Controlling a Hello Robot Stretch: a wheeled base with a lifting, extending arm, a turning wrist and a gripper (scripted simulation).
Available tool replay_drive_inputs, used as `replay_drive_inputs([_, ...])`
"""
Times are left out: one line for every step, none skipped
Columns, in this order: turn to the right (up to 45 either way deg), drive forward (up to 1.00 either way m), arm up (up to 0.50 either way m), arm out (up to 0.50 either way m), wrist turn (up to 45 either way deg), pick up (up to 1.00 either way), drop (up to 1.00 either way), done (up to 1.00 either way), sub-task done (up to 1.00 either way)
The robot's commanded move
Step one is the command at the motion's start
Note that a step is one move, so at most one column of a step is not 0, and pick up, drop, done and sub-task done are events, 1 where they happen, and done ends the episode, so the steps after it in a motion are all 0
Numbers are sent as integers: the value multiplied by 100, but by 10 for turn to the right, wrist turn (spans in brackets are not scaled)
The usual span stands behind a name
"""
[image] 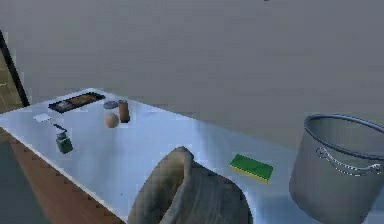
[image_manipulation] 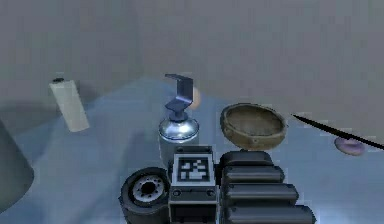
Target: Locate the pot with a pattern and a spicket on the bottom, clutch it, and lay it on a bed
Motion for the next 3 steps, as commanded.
replay_drive_inputs([450, 0, 0, 0, 0, 0, 0, 0, 0])
replay_drive_inputs([-450, 0, 0, 0, 0, 0, 0, 0, 0])
replay_drive_inputs([-450, 0, 0, 0, 0, 0, 0, 0, 0])
